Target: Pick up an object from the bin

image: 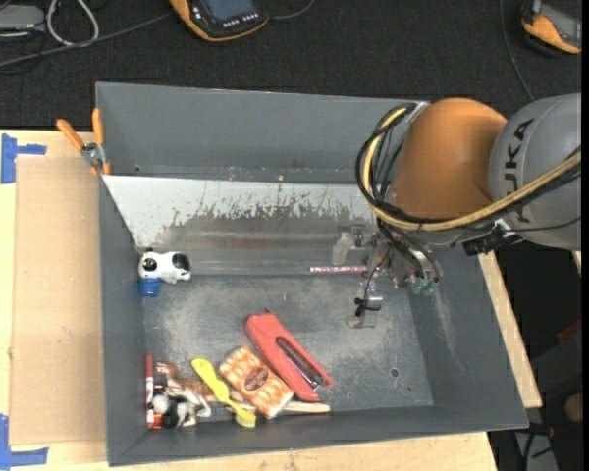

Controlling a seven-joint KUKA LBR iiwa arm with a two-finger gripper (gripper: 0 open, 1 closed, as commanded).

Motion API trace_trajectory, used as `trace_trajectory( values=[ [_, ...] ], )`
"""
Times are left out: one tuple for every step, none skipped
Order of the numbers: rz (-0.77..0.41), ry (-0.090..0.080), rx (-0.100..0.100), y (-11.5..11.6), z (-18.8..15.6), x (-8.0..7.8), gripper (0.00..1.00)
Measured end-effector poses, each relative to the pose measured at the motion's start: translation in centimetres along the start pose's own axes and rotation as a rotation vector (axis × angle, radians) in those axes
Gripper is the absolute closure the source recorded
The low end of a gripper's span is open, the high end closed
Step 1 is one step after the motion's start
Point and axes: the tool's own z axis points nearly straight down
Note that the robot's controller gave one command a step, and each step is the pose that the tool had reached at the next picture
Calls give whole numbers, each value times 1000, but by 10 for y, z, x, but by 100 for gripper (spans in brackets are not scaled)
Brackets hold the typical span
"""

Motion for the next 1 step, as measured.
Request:
trace_trajectory(
  values=[
    [-87, 0, 0, 41, 72, 65, 0]
  ],
)
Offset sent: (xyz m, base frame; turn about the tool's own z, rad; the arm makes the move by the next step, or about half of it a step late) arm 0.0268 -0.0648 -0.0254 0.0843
